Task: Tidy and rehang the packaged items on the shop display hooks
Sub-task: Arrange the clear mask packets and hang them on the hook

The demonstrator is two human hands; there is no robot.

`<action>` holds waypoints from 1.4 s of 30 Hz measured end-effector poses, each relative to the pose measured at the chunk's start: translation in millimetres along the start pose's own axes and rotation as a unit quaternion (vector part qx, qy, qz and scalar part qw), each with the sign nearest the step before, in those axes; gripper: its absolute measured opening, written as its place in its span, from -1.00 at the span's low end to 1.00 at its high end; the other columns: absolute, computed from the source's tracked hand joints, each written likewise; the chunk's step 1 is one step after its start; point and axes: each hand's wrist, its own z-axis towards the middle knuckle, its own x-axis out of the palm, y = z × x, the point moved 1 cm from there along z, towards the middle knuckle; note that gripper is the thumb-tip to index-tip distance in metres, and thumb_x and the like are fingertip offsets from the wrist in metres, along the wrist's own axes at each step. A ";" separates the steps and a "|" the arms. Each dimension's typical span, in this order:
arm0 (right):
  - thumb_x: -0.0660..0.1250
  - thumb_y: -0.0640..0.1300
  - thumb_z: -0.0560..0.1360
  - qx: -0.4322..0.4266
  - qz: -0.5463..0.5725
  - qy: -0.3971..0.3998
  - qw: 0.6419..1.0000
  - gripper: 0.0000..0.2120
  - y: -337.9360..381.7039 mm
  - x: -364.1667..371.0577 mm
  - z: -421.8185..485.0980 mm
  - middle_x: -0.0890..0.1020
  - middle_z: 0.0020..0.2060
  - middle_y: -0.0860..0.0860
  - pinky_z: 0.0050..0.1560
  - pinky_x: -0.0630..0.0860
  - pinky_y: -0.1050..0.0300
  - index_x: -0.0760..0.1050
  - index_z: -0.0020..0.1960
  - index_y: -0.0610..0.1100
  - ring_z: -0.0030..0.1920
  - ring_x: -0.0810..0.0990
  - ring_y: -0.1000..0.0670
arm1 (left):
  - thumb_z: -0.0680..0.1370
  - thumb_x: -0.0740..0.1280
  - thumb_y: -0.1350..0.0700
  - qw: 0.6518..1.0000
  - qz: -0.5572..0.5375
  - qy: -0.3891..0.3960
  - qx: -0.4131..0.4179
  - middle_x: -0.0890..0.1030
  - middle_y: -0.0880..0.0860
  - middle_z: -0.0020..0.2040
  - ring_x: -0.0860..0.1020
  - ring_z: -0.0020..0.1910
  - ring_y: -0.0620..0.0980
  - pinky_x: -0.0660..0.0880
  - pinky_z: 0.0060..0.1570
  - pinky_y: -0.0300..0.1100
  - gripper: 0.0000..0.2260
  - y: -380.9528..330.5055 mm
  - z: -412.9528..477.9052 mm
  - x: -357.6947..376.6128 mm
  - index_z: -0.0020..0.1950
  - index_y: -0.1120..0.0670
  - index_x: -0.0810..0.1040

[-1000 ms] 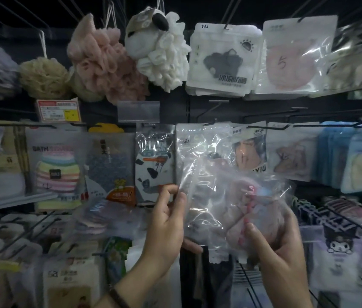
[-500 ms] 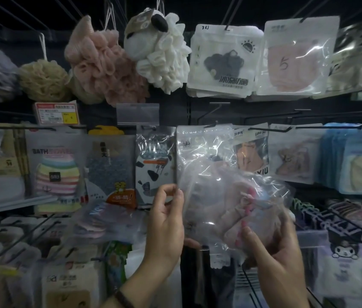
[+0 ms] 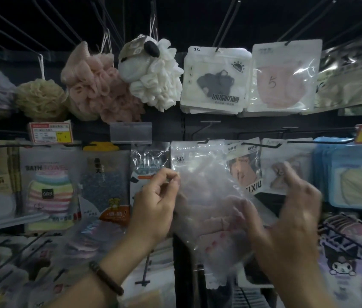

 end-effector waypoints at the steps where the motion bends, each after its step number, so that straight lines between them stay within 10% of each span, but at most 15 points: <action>1: 0.54 -0.02 0.50 -0.057 -0.021 0.015 0.998 -0.19 1.9 5.2 12.0 0.41 0.40 -0.12 0.30 0.42 -0.02 0.26 0.66 -0.03 0.35 0.38 0.00 | 0.72 0.34 0.05 1.000 0.004 0.001 0.007 0.67 -0.07 -0.27 0.61 -0.31 -0.13 0.59 -0.28 -0.09 -0.82 -2.3 8.3 -1.6 -0.07 -0.11 0.60; 11: 0.48 -0.08 0.61 -0.157 0.057 0.169 0.971 -0.61 10.5 43.6 101.9 0.59 -0.03 0.19 0.05 0.64 0.07 0.60 0.40 0.19 -0.16 0.63 0.13 | 0.56 0.45 -0.19 0.996 0.080 -0.012 0.030 0.74 -0.11 -0.24 0.70 -0.24 -0.04 0.67 -0.11 0.05 -0.85 -33.0 63.9 4.3 -0.09 -0.17 0.74; 22: 0.47 -0.16 0.60 -0.144 0.103 0.093 0.980 -0.63 -2.9 54.4 118.2 0.63 0.04 0.09 0.03 0.65 0.24 0.63 0.35 0.16 -0.09 0.66 0.14 | 0.58 0.53 -0.09 0.994 0.081 -0.051 0.056 0.77 -0.23 -0.12 0.65 -0.42 -0.26 0.59 -0.27 -0.24 -0.92 -45.6 86.8 20.5 0.06 -0.24 0.79; 31: 0.43 -0.12 0.65 -0.097 0.084 0.100 0.987 -0.73 -13.8 64.8 119.4 0.61 0.03 0.09 0.06 0.64 0.08 0.69 0.28 0.15 -0.03 0.59 0.15 | 0.61 0.48 -0.11 0.994 0.097 -0.018 0.040 0.77 -0.25 -0.09 0.70 -0.41 0.12 0.70 -0.33 0.05 -0.88 -31.6 94.7 26.3 0.11 -0.33 0.76; 36: 0.45 0.03 0.63 -0.070 -0.037 0.193 0.978 -0.54 -16.1 81.2 119.3 0.45 0.23 0.02 0.30 0.57 -0.06 0.50 0.49 0.27 0.11 0.53 0.07 | 0.61 0.49 -0.11 0.969 0.239 -0.036 0.052 0.58 -0.21 0.04 0.58 -0.06 -0.18 0.44 -0.22 -0.35 -0.82 -7.0 110.6 33.8 0.19 -0.32 0.73; 42: 0.41 0.19 0.61 -0.091 -0.249 0.277 0.924 -0.17 -22.2 111.9 109.0 0.05 0.67 -0.19 0.56 0.27 -0.20 -0.01 0.71 0.26 0.62 0.17 -0.25 | 0.62 0.41 -0.19 0.893 0.441 0.078 0.053 0.19 0.02 0.68 0.21 0.59 0.15 0.48 0.45 0.14 -0.35 24.6 99.4 36.4 0.69 -0.26 0.27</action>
